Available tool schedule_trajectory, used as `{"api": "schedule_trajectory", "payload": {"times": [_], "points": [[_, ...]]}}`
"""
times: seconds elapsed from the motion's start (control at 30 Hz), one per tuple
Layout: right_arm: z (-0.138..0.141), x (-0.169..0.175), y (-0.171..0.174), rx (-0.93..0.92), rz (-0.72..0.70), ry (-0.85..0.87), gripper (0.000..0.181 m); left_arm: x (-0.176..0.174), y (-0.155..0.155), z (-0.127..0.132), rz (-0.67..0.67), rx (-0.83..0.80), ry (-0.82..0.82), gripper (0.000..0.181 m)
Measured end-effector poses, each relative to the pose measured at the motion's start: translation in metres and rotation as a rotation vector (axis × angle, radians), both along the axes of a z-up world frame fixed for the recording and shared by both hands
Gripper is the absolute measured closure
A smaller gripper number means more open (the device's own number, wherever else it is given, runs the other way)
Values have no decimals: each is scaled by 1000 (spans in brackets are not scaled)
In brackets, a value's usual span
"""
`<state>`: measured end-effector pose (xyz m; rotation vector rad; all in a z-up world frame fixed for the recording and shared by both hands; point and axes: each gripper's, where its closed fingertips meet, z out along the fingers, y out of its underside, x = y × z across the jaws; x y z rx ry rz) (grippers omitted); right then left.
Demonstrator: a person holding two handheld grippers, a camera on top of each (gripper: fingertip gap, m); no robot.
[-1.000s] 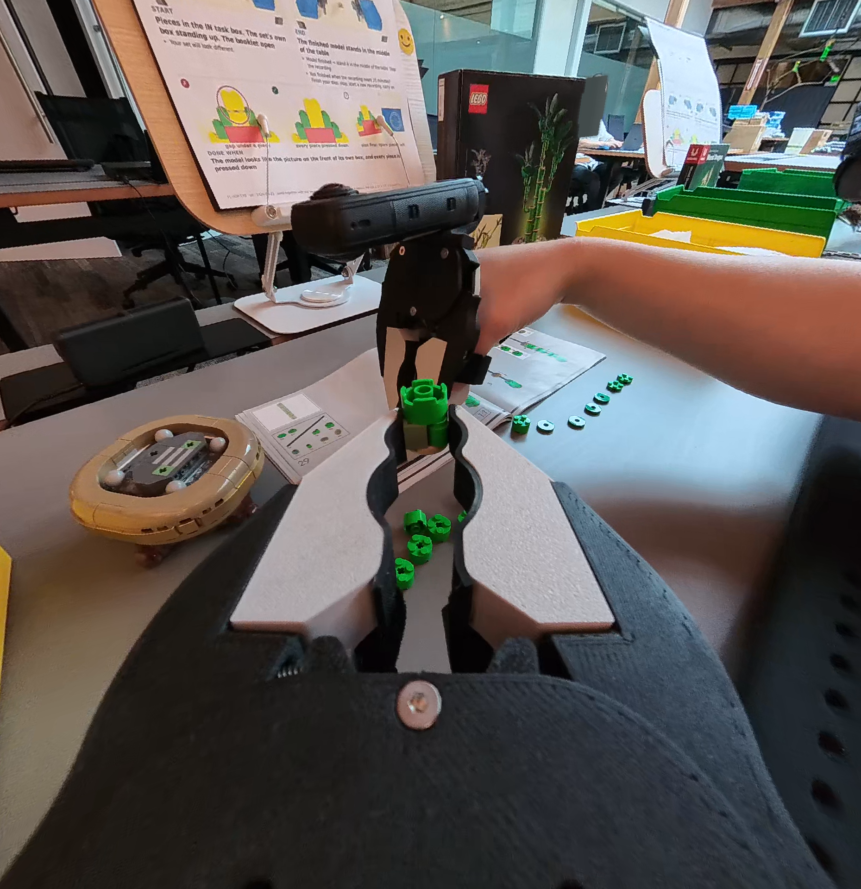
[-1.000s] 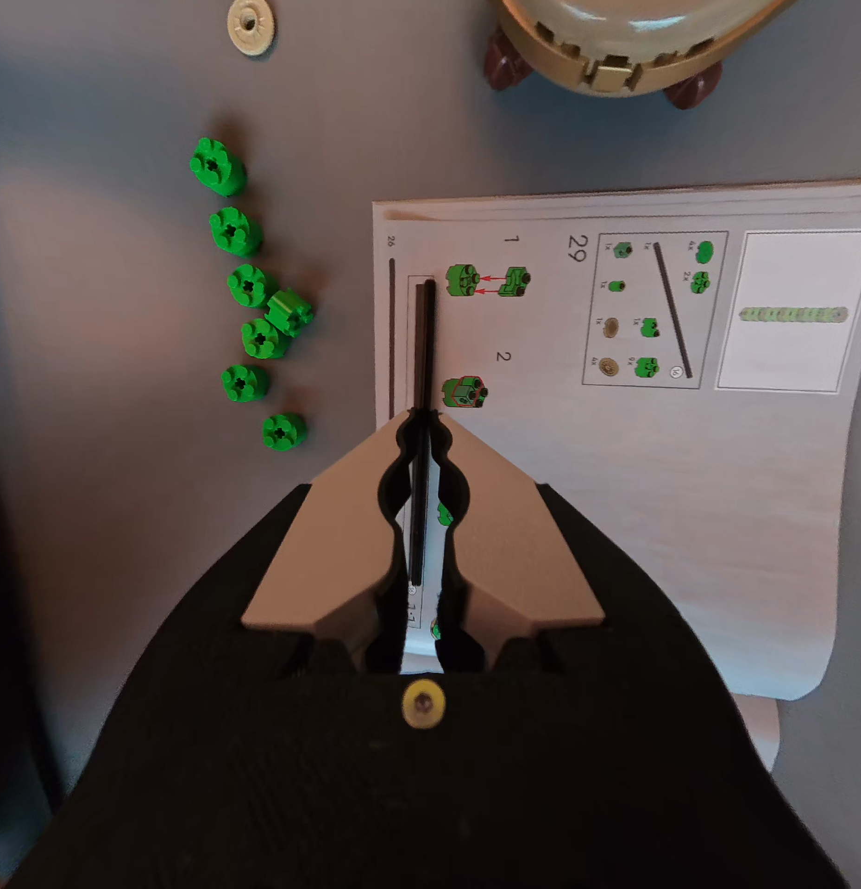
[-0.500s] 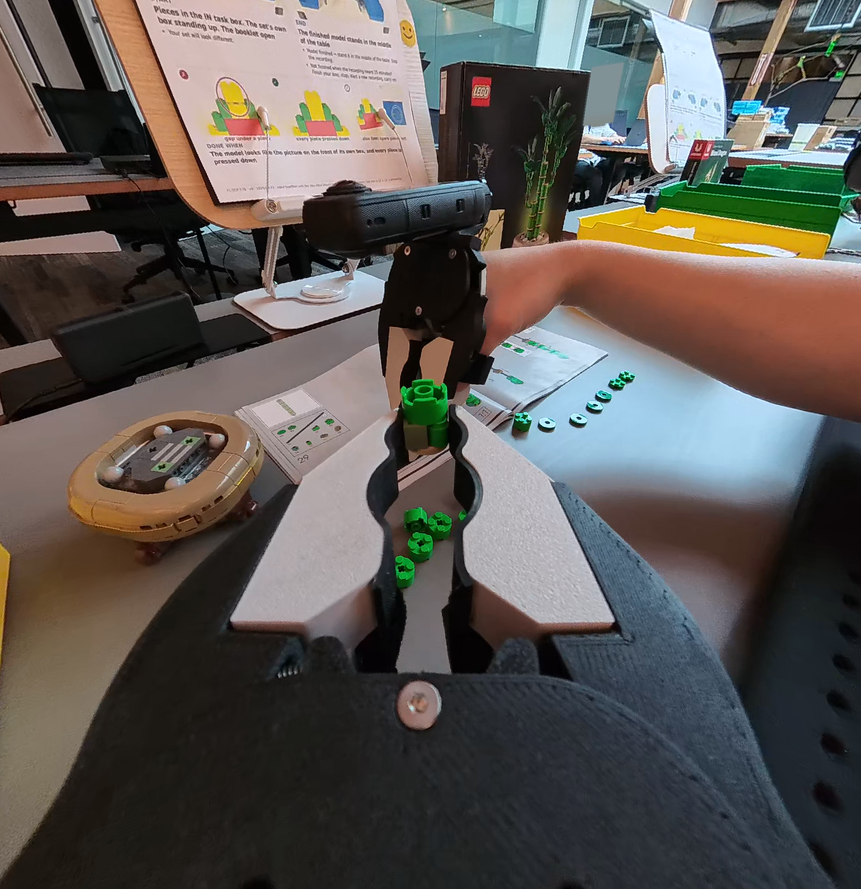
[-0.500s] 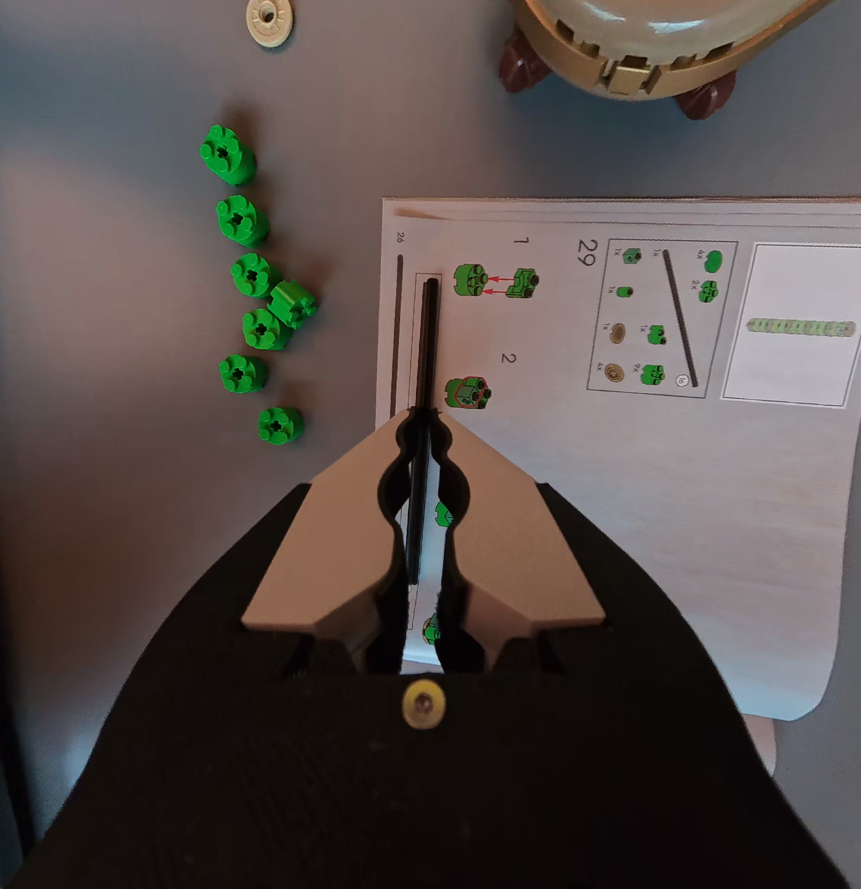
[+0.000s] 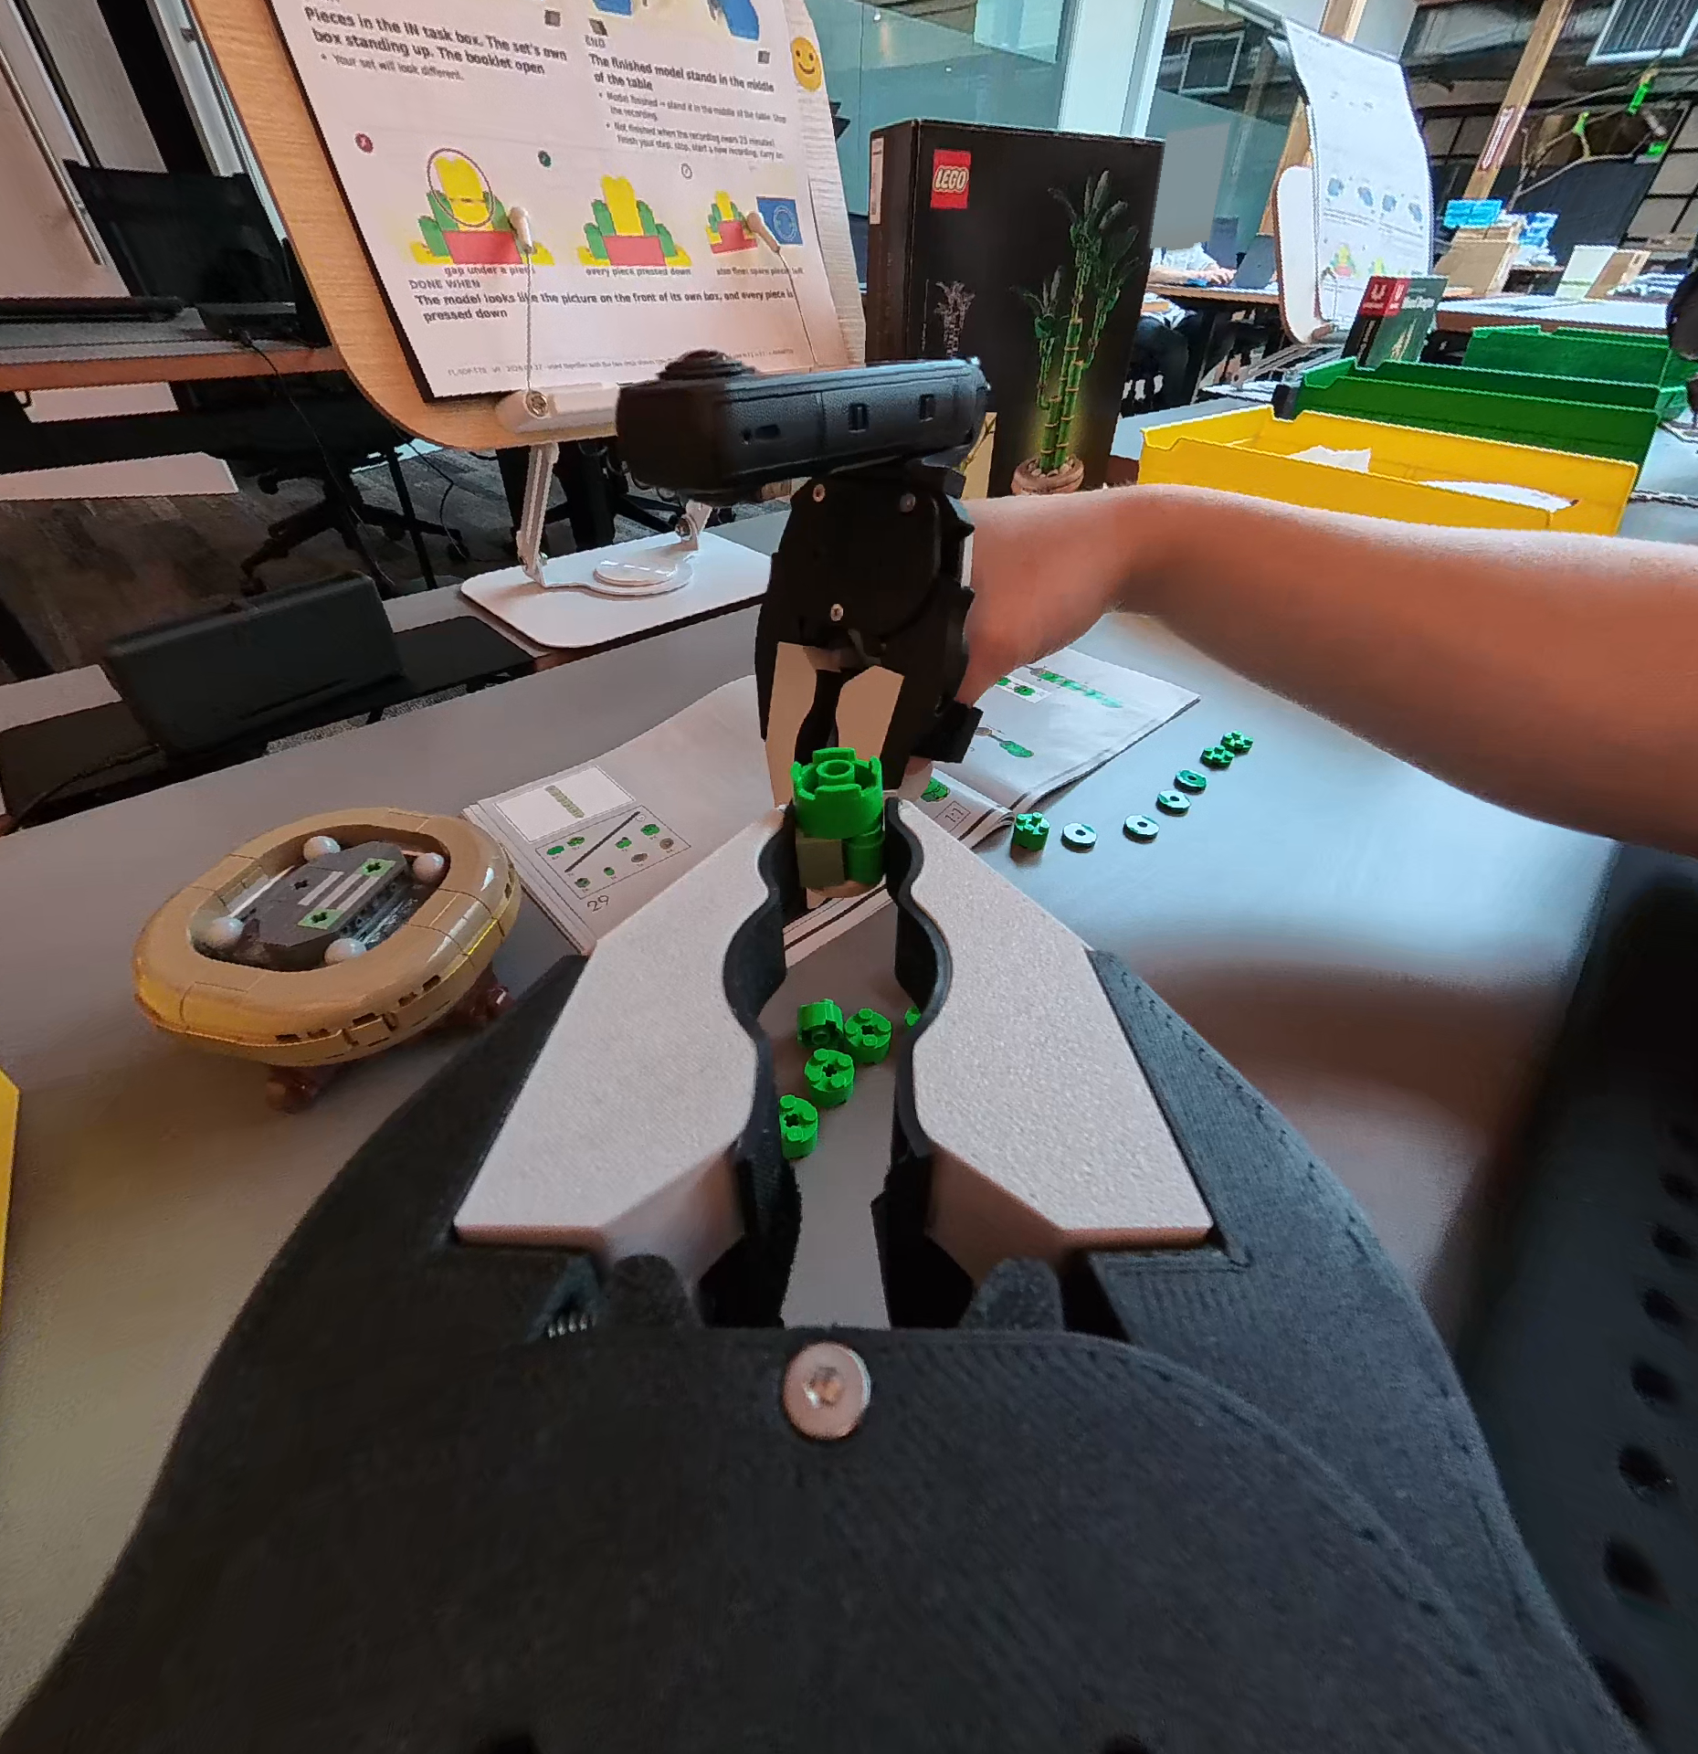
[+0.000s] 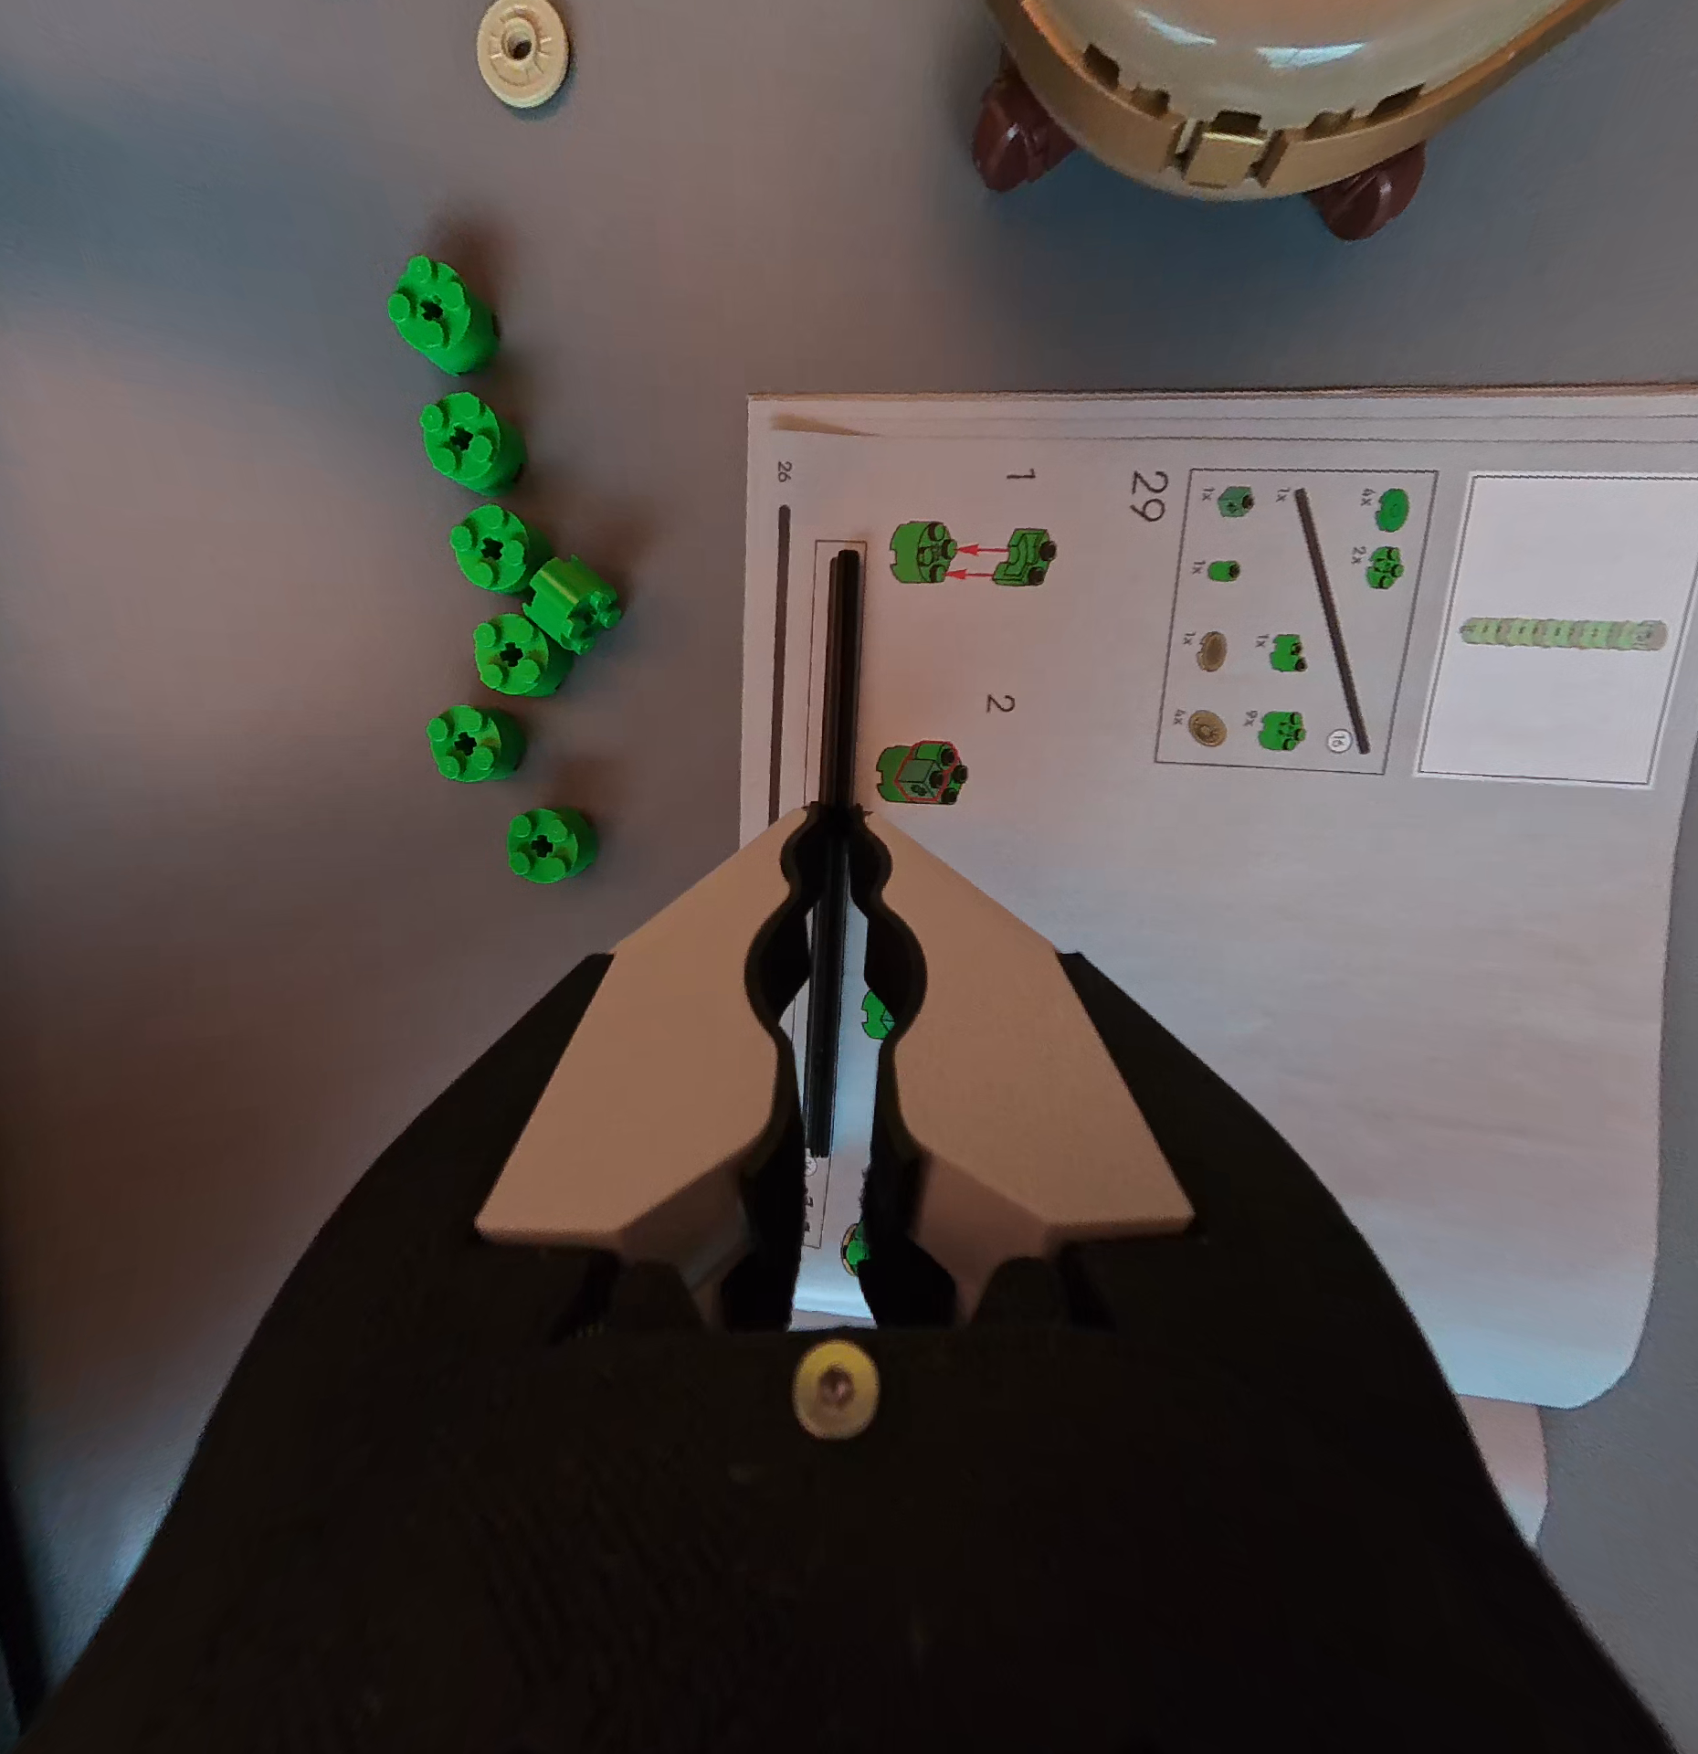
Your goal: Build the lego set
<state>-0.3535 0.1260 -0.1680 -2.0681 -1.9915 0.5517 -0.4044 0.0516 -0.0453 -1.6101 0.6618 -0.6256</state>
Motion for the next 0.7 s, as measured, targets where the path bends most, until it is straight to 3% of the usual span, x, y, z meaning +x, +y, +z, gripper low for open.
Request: {"api": "schedule_trajectory", "payload": {"times": [0.7], "points": [[0,0,0,-13,-21,22,178,0,1,-2,0,-5,6,166]]}}
